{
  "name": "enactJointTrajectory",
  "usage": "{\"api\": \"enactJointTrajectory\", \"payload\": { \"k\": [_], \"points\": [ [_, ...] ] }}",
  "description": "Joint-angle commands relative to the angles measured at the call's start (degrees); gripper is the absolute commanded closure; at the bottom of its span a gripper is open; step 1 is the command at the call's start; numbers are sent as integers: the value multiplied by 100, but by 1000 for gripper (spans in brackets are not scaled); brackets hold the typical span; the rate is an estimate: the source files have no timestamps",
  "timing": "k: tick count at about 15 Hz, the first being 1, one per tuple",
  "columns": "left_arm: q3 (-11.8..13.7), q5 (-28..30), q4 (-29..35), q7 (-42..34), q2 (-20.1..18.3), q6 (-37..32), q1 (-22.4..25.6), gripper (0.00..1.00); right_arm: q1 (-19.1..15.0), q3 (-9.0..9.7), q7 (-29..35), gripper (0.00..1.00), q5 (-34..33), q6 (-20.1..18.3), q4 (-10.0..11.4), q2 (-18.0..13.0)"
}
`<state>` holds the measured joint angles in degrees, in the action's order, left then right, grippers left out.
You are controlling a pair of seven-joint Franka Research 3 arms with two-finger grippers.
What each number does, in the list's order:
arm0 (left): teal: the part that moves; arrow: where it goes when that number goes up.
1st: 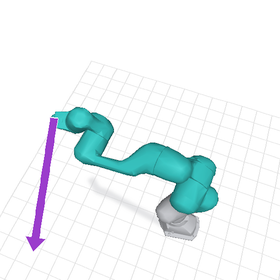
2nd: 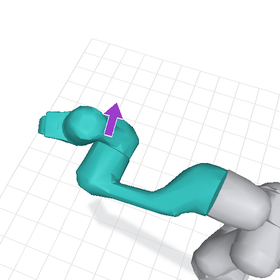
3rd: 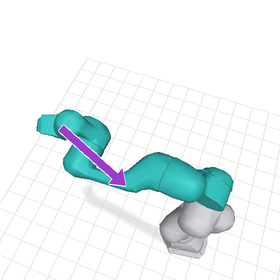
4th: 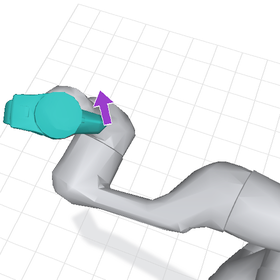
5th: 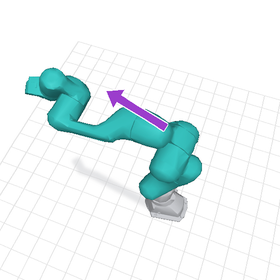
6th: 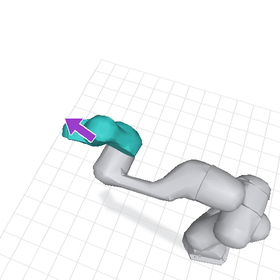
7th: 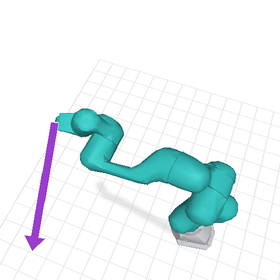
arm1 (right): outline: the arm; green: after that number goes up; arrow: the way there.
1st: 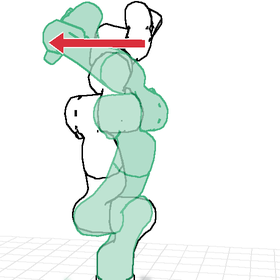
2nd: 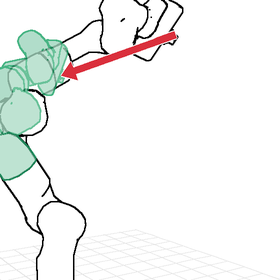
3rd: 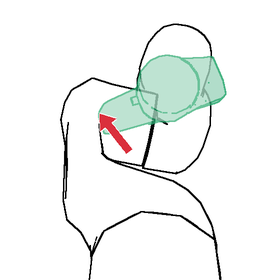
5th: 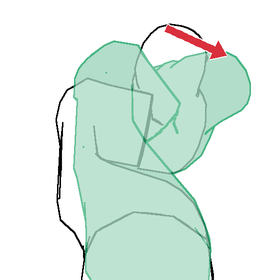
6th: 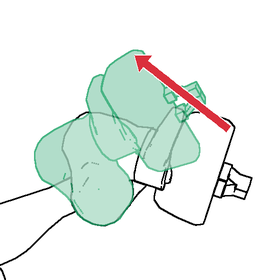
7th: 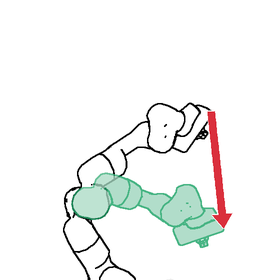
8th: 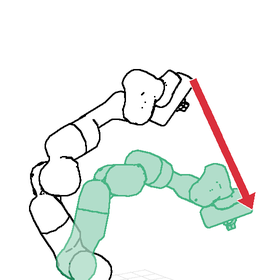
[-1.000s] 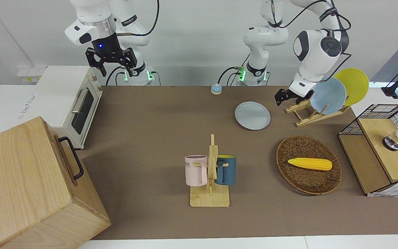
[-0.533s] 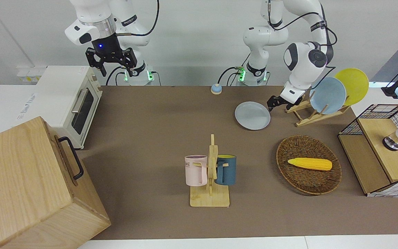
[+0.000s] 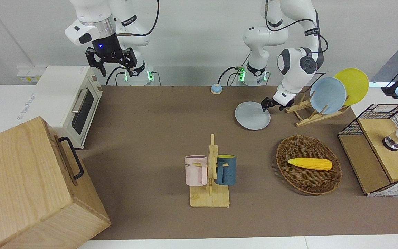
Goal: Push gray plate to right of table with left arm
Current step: 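Move the left gripper down toward the gray plate's rim nearest the robot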
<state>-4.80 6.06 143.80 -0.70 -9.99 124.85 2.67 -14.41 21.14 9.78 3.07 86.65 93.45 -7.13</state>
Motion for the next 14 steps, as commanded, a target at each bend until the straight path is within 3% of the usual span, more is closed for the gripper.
{"api": "enactJointTrajectory", "payload": {
  "k": [1, 9, 12, 14],
  "points": [
    [-91, 132, 315, -457, -108, 320, 172, 21, -141, 83, 59, 5, 123, 1, 156, -157],
    [-100, 132, 394, -457, 181, 698, 155, 107, -141, 83, 59, 5, 123, 1, 156, -157],
    [-100, 237, 420, -440, 217, 725, 164, 211, -141, 83, 59, 5, 123, 1, 156, -157],
    [-100, 351, 421, -335, 226, 725, 155, 360, -141, 83, 59, 5, 123, 1, 156, -157]
  ]
}}
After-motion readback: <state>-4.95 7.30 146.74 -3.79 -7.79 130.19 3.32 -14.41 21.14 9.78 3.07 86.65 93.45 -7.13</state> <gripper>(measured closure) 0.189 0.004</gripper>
